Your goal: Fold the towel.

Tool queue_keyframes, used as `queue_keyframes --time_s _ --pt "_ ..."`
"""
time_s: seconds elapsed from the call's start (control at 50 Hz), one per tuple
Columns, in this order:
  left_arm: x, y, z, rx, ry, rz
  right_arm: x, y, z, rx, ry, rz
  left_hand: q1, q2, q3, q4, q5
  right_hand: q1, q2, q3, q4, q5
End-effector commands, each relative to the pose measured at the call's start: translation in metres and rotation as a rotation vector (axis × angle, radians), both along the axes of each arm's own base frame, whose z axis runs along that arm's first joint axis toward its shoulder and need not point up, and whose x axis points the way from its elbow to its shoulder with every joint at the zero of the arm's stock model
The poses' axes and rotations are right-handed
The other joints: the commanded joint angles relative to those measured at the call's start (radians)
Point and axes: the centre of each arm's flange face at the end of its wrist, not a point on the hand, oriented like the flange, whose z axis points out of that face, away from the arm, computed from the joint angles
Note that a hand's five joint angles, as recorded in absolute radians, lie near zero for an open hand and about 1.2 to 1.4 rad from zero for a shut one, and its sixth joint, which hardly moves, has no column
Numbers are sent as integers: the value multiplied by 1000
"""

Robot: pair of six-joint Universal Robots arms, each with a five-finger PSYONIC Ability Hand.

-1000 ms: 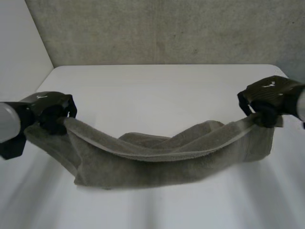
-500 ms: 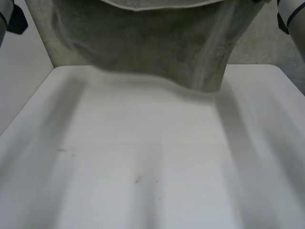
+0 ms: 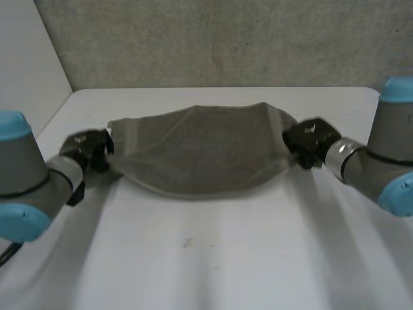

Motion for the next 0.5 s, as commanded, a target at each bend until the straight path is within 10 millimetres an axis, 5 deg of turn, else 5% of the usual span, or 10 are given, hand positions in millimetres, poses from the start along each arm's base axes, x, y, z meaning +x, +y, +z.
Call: queue_keyframes --time_s 0.02,0.18,0.38,0.5 --pt "3 17 -21 29 -167 -60 -25 8 -9 35 78 -94 200 178 179 177 189 75 75 85 58 72" --pt "8 40 -2 18 -195 -66 -50 30 8 60 157 -166 200 178 179 177 189 75 75 85 58 72" --pt "20 105 34 107 -218 -82 -85 73 22 199 306 -163 200 178 179 177 189 75 75 85 58 72" --pt "25 128 48 83 -310 -121 -99 99 54 185 359 -161 200 178 179 177 189 75 75 85 58 72"
